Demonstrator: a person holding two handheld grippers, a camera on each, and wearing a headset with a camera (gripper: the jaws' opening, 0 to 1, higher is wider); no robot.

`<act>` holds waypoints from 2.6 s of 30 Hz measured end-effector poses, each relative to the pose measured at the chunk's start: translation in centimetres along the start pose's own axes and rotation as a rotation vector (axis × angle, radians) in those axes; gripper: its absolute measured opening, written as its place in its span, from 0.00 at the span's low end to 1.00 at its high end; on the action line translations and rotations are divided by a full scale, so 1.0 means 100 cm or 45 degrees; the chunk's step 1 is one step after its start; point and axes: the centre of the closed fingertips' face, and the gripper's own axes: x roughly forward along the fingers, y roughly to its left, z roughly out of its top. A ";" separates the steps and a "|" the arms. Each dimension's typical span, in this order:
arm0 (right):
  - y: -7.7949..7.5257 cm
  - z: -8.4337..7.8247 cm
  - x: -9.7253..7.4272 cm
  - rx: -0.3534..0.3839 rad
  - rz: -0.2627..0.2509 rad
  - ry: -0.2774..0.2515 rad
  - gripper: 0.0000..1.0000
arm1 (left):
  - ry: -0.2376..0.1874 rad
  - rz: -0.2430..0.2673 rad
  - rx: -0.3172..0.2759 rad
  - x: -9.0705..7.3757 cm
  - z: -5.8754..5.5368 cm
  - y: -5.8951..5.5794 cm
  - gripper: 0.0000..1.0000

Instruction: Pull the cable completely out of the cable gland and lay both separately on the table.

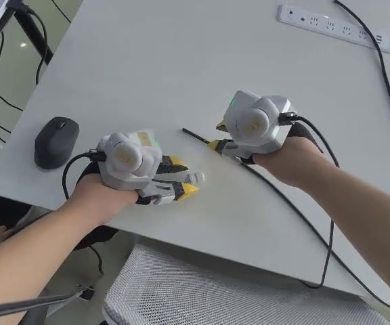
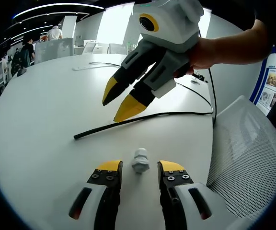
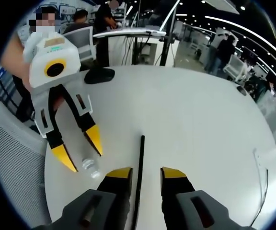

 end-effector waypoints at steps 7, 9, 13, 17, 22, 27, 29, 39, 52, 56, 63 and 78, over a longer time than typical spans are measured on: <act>-0.005 -0.004 -0.033 0.011 -0.050 -0.041 0.24 | -0.024 0.022 -0.005 -0.012 0.008 -0.011 0.38; -0.007 -0.007 -0.040 0.017 -0.067 -0.047 0.27 | -0.039 0.031 -0.014 -0.016 0.012 -0.014 0.41; -0.008 -0.011 -0.061 0.063 -0.088 -0.082 0.30 | -0.045 0.045 -0.022 -0.021 0.017 -0.021 0.45; -0.003 -0.014 -0.084 0.100 -0.102 -0.129 0.34 | -0.055 0.060 -0.027 -0.024 0.022 -0.028 0.48; 0.003 -0.022 -0.107 0.134 -0.113 -0.155 0.36 | -0.072 0.101 -0.049 -0.027 0.025 -0.032 0.53; 0.010 -0.029 -0.129 0.165 -0.129 -0.190 0.40 | -0.096 0.127 -0.079 -0.031 0.027 -0.037 0.58; 0.014 -0.035 -0.137 0.169 -0.139 -0.197 0.41 | -0.108 0.136 -0.087 -0.035 0.029 -0.041 0.60; 0.037 -0.062 -0.172 0.320 -0.149 -0.284 0.48 | -0.153 0.183 -0.120 -0.058 0.037 -0.057 0.68; 0.055 -0.081 -0.214 0.448 -0.222 -0.398 0.67 | -0.217 0.240 -0.192 -0.083 0.039 -0.075 0.76; 0.061 -0.090 -0.221 0.528 -0.236 -0.426 0.68 | -0.217 0.247 -0.199 -0.086 0.040 -0.076 0.78; 0.070 -0.111 -0.228 0.589 -0.239 -0.422 0.71 | -0.216 0.249 -0.215 -0.090 0.041 -0.078 0.83; 0.087 -0.147 -0.234 0.644 -0.231 -0.363 0.84 | -0.176 0.240 -0.201 -0.093 0.033 -0.088 0.93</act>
